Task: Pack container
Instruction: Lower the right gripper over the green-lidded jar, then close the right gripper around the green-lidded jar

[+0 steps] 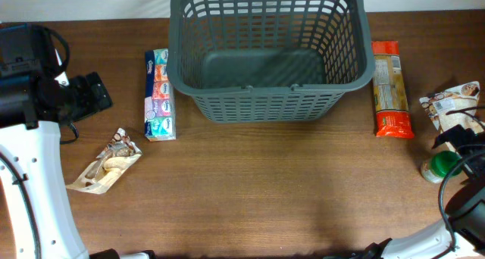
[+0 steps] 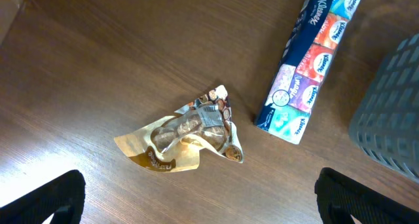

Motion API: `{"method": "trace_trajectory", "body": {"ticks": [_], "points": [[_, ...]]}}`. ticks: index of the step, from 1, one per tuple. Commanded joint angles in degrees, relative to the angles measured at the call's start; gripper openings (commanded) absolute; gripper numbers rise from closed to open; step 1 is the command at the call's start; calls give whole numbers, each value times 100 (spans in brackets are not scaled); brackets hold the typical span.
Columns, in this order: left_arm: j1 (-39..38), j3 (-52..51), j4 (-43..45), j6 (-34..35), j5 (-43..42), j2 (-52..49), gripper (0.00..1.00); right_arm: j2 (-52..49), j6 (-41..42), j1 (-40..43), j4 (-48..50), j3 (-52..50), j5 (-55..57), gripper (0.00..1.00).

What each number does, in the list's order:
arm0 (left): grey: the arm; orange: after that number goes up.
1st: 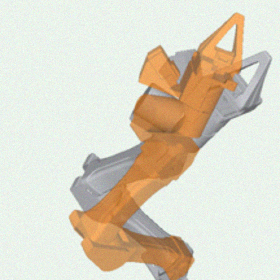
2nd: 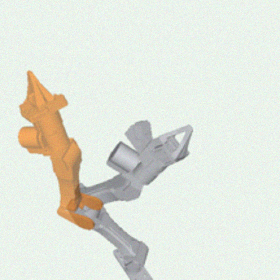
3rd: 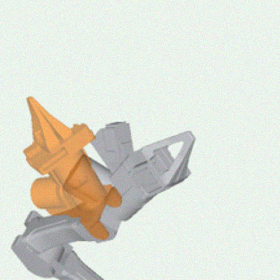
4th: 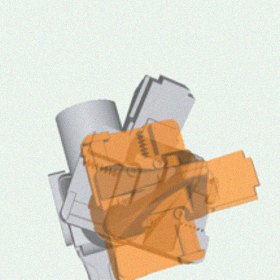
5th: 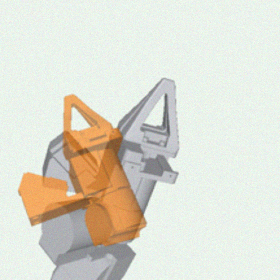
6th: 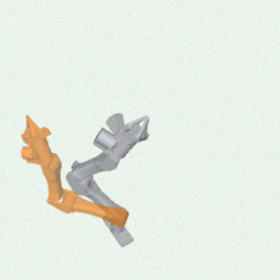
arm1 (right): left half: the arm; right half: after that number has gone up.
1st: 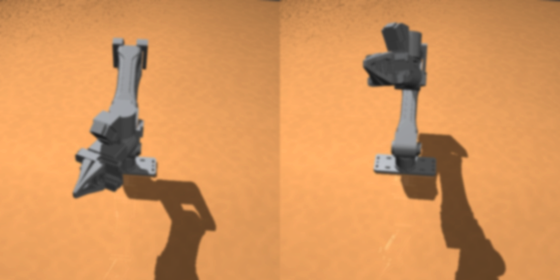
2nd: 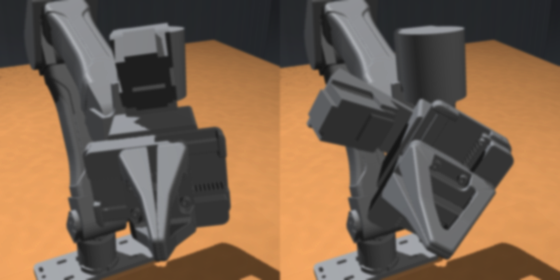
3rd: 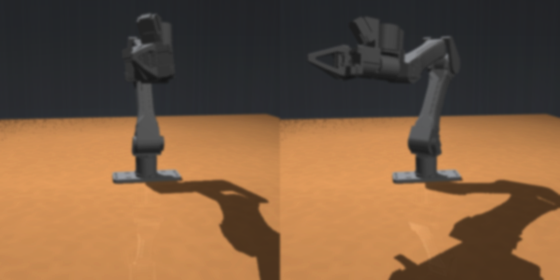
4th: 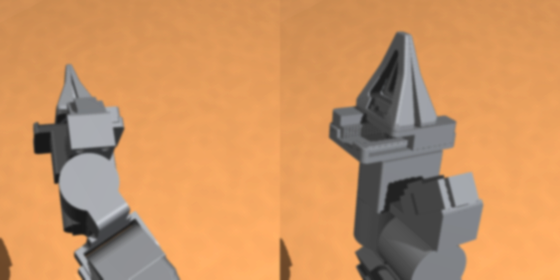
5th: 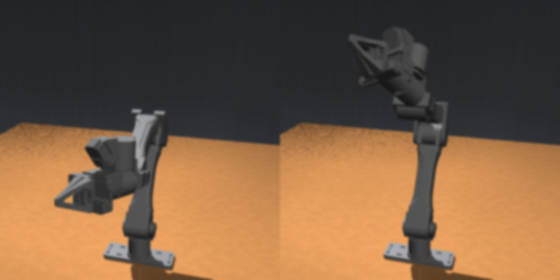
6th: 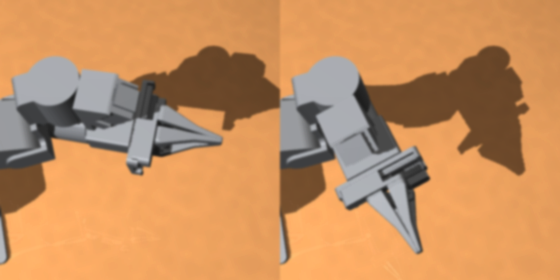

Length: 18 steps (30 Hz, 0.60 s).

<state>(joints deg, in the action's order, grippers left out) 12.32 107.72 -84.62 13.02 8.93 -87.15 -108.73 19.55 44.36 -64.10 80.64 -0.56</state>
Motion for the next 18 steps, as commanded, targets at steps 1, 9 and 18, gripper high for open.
{"method": "trace_trajectory", "body": {"ticks": [1, 9, 18], "points": [[22, -7, -26, -72, -37, 48, 100, -57, 85, -98, 44, -2, -7, 99], [22, -7, -26, -72, -37, 48, 99, -57, 39, -216, 103, -2, 203, 99], [22, -7, -31, -72, -37, 46, 100, -57, -157, -463, 330, -11, 293, 99]]}}
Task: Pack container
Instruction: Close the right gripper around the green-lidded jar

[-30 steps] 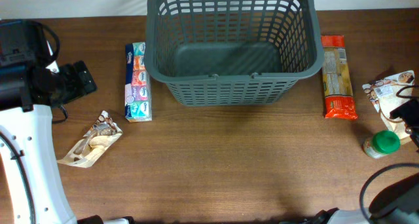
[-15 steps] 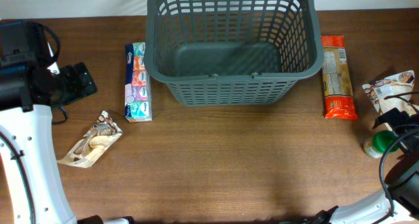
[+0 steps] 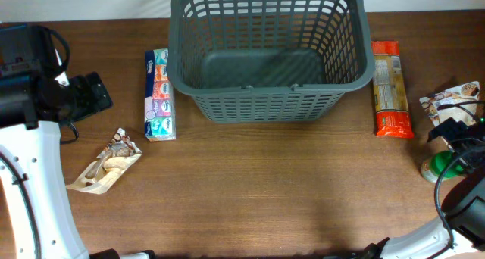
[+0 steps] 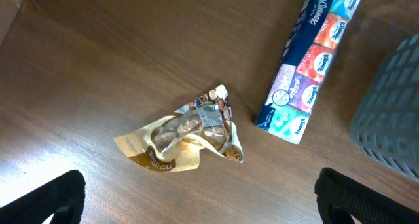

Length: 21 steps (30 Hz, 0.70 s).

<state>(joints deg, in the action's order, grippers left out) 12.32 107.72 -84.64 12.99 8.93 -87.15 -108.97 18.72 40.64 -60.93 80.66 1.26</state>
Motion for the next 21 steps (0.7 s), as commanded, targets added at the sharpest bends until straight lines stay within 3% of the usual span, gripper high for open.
{"method": "trace_trajectory", "body": {"ticks": [1, 21], "points": [[22, -7, -33, -70, -37, 48, 100, -33, -79, -96, 2, -15, 111, 99], [22, -7, -70, -70, -37, 48, 100, -31, -199, -87, 31, -428, 245, 99]]}}
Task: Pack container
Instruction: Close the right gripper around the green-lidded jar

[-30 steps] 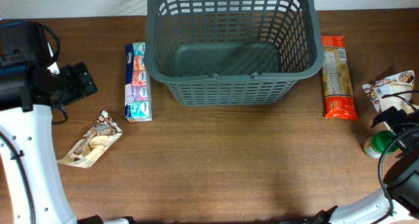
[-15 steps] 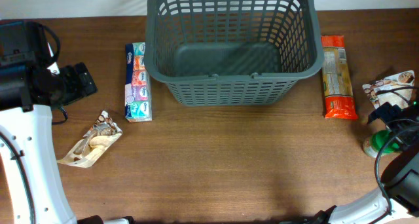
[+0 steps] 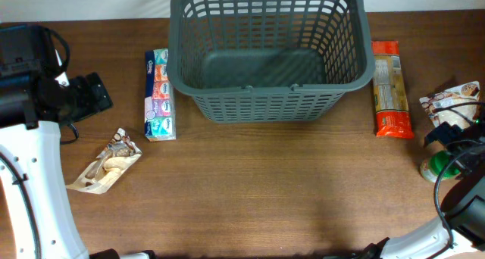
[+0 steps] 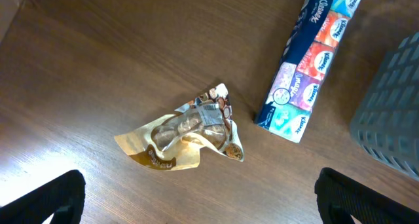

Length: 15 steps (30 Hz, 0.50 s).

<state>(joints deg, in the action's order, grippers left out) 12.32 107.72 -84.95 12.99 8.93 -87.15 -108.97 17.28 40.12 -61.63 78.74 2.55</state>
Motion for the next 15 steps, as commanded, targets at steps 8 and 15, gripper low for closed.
{"method": "trace_trajectory", "body": {"ticks": [8, 15], "points": [[22, -7, -63, -70, -35, 48, 100, -31, -105, -35, 446, -511, 114, 99], [22, -7, -81, -72, -35, 48, 100, -31, -247, -35, 616, -525, 68, 99]]}}
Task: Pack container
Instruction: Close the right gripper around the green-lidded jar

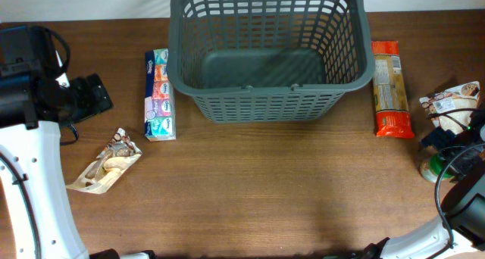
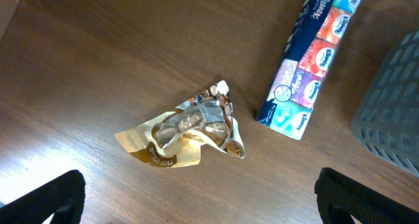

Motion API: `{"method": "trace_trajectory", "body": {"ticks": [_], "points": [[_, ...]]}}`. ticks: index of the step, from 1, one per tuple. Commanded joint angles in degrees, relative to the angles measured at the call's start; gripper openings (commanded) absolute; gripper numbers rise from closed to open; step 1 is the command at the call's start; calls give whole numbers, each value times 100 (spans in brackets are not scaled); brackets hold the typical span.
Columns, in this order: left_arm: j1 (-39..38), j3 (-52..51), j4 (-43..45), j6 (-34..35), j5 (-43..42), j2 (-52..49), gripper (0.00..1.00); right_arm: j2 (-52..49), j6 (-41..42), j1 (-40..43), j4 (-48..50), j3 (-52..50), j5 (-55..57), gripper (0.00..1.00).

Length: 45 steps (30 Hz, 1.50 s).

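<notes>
The empty grey basket (image 1: 265,54) stands at the back middle of the table. Left of it lies a Kleenex tissue pack (image 1: 158,94) (image 2: 304,67), and nearer the front a crumpled tan snack bag (image 1: 106,168) (image 2: 186,132). My left gripper (image 1: 92,96) (image 2: 200,201) hangs open above the wood, nothing between its fingers (image 2: 39,198). At the right edge my right gripper (image 1: 449,140) hovers right over a green bottle (image 1: 435,168); its jaws are too dark and small to read.
An orange packet (image 1: 392,88) lies along the basket's right side. A white snack bag (image 1: 455,100) sits at the far right edge, just behind the right gripper. The right arm's cables loop over the front right corner.
The right gripper has shifted slightly left and lower over the green bottle. The left wrist view has shifted a little; the tissue pack and snack bag sit marginally higher in it.
The left gripper hung open over the snack bag and tissue pack at every moment, barely moving. The right gripper stayed at the right edge by the green bottle and white bag, edging back, then down onto the bottle. No object has changed place.
</notes>
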<state>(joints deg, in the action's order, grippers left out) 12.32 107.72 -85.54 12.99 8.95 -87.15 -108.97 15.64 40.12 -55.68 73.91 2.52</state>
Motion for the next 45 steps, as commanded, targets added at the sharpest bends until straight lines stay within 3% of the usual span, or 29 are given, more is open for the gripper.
{"method": "trace_trajectory", "body": {"ticks": [1, 39, 43, 45], "points": [[22, -7, -22, -70, -37, 48, 100, -31, -83, -35, 22, -42, 70, 99], [22, -7, -20, -72, -15, 48, 100, -31, -190, -35, 476, -389, -81, 100], [22, -7, -22, -72, -17, 48, 100, -31, -190, -35, 476, -389, -79, 83], [22, -7, -24, -72, -15, 48, 100, -31, -188, -35, 474, -389, -79, 80]]}}
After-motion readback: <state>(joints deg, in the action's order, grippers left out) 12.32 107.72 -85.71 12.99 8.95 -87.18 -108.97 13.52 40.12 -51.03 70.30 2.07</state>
